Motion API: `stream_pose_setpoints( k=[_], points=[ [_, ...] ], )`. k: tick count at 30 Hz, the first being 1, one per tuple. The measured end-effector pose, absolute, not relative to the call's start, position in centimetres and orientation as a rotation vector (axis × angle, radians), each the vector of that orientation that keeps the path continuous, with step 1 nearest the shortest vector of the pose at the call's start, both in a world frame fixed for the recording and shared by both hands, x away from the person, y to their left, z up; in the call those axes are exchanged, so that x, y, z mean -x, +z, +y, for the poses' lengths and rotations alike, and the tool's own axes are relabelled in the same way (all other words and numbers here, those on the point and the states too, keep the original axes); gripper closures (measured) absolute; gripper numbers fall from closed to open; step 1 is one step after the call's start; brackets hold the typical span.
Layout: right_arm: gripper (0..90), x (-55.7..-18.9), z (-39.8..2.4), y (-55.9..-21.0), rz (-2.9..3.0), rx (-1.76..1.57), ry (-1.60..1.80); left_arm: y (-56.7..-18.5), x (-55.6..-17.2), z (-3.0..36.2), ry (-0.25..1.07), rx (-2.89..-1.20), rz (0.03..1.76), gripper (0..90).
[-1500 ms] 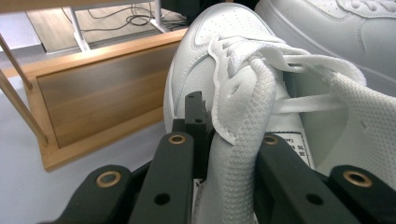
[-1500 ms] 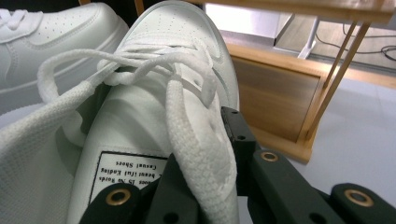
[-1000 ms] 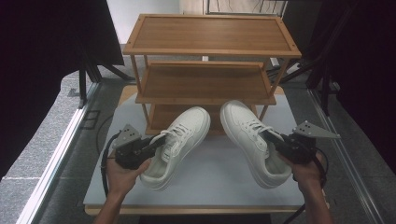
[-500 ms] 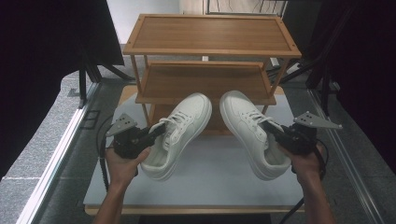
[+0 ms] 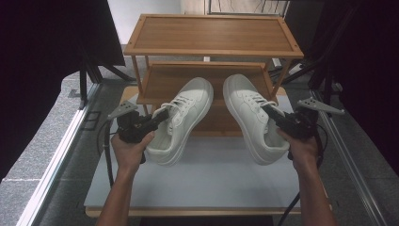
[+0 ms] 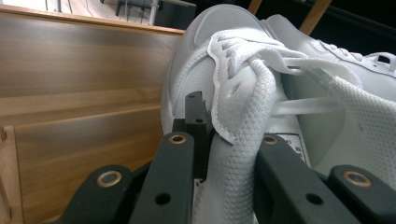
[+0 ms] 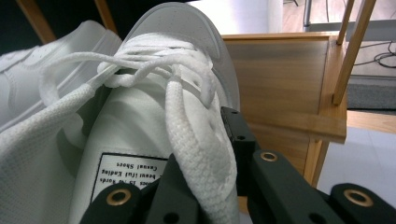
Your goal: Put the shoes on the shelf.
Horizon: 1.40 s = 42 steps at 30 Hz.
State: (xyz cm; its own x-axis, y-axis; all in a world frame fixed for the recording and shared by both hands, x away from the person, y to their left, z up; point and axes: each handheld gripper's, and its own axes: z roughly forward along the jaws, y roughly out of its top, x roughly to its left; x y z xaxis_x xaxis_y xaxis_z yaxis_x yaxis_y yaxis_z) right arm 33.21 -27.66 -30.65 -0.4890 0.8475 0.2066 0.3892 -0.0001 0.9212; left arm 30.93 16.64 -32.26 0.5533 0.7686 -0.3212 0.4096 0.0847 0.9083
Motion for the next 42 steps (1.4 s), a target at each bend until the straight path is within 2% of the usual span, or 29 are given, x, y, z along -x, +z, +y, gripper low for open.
stream_pose_setpoints(
  k=[18,42],
  points=[
    [85.3,-37.8,-25.6,-29.5,1.771,-1.447,1.566,-31.3,-35.1,15.4,0.302,-1.436,1.097,82.6],
    [84.8,-42.3,-22.1,-29.5,1.581,-1.652,1.570,-30.8,-39.6,11.9,0.348,-1.290,1.244,82.3]
  ],
)
